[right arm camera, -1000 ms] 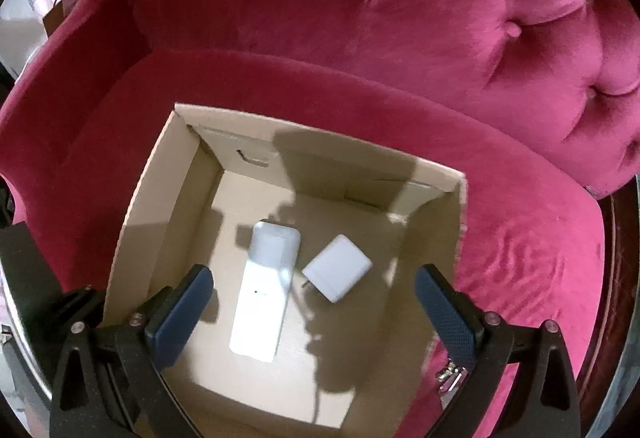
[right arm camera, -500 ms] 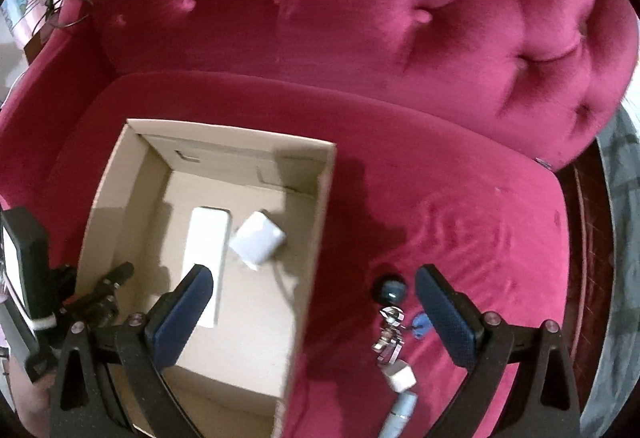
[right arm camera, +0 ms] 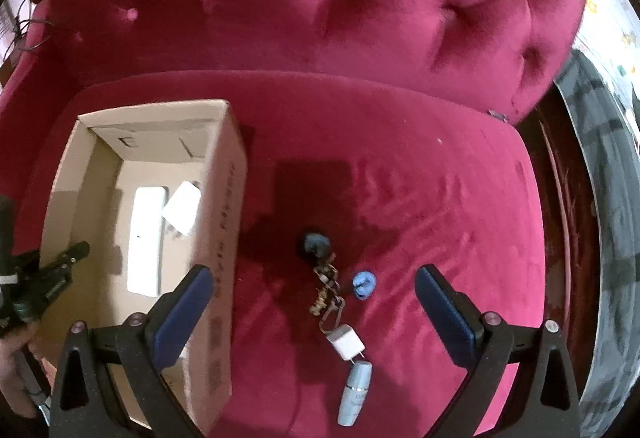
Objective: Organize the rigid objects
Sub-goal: 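Move the right gripper out of the box toward the small white cube charger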
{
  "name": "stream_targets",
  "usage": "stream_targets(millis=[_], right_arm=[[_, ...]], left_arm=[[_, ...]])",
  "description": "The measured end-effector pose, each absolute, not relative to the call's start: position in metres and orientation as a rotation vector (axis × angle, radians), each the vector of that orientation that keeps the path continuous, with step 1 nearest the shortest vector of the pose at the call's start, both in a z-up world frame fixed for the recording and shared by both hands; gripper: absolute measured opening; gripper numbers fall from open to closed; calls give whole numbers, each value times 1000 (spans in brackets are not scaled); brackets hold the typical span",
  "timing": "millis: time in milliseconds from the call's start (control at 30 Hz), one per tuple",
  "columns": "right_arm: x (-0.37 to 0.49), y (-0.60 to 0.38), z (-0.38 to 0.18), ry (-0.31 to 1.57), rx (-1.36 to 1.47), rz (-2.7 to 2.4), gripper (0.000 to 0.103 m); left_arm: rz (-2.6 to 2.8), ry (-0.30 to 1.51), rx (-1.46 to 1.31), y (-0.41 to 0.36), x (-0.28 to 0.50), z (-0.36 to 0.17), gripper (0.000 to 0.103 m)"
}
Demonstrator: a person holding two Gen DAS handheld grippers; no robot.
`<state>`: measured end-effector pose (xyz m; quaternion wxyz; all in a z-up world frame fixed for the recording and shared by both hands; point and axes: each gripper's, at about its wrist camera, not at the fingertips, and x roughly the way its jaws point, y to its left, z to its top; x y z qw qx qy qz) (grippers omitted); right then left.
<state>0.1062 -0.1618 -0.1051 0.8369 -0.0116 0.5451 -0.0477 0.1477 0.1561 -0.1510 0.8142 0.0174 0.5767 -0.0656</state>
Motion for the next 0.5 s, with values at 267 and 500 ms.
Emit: stream_targets(millis=[267,500], right_arm=[[94,-188,-136,1185,25,-148,103],[80,-201,-170,1218,34,-168,103]], left_arm=[[-139,1231,39,156,148,-151,17],[-140,1230,34,156,148,-150,17]])
